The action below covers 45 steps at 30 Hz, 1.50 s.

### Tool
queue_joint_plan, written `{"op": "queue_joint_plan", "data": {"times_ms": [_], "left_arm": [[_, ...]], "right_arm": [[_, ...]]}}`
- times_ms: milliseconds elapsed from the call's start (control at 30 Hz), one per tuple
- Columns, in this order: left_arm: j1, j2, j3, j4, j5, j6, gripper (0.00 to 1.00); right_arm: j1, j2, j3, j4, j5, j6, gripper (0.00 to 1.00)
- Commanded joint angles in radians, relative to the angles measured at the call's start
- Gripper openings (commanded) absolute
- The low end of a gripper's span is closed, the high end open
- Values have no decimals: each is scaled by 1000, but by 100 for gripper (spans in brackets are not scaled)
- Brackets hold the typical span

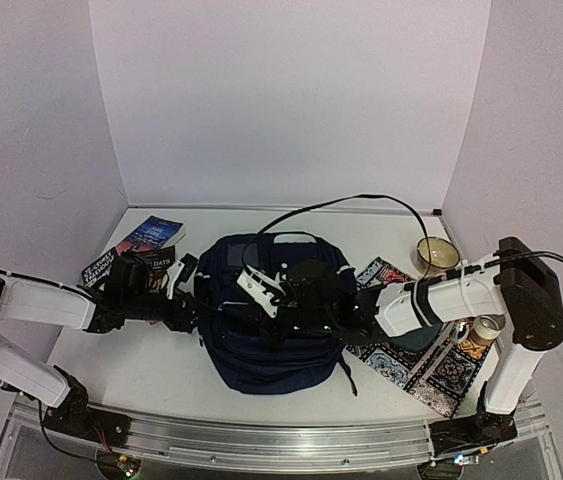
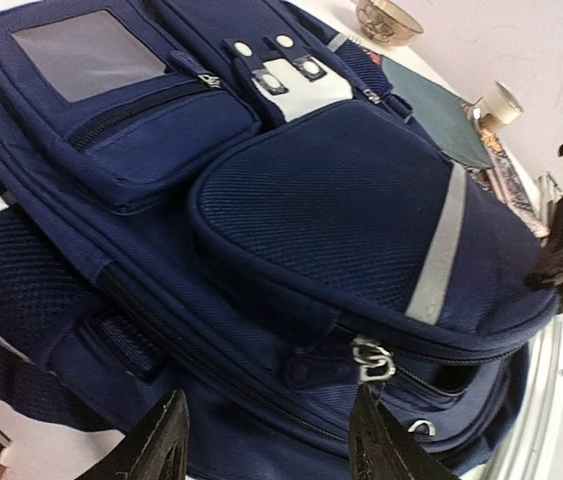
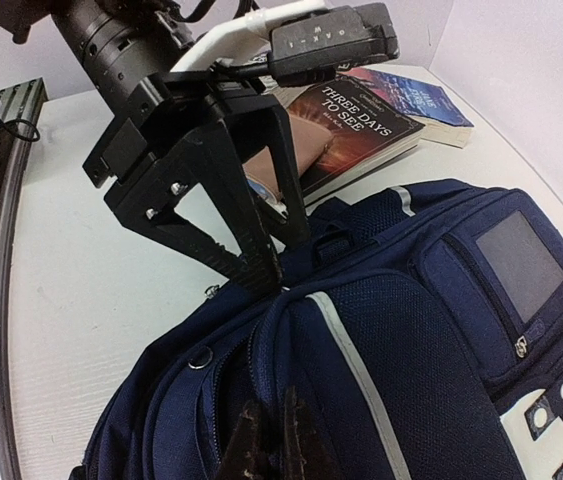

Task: Pack the student bag
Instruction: Pick up the upper front pocket of the student bag.

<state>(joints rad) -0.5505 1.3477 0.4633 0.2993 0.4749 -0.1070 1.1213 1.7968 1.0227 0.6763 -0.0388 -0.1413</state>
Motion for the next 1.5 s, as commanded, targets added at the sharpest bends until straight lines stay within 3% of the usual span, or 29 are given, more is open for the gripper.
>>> {"op": "queue_joint_plan", "data": {"times_ms": [0, 367, 1133, 1333, 1400, 1467], "left_arm": [[-54, 14, 17, 55, -88, 71, 54], [-116, 0, 19, 86, -179, 159, 51], [-129, -8, 26, 102, -159, 156, 0], [-133, -90, -12, 101, -166, 73, 1], [-134, -94, -17, 101, -209, 70, 11], [-134, -85, -16, 101, -248, 90, 31]], "right_arm": [[3, -53, 54, 95, -33, 8, 0], [2, -56, 57, 95, -41, 12, 0], [-2, -48, 70, 95, -31, 12, 0], [-3, -29, 80, 94, -2, 3, 0], [-3, -27, 80, 94, -9, -1, 0], [-4, -28, 82, 94, -21, -1, 0]]}}
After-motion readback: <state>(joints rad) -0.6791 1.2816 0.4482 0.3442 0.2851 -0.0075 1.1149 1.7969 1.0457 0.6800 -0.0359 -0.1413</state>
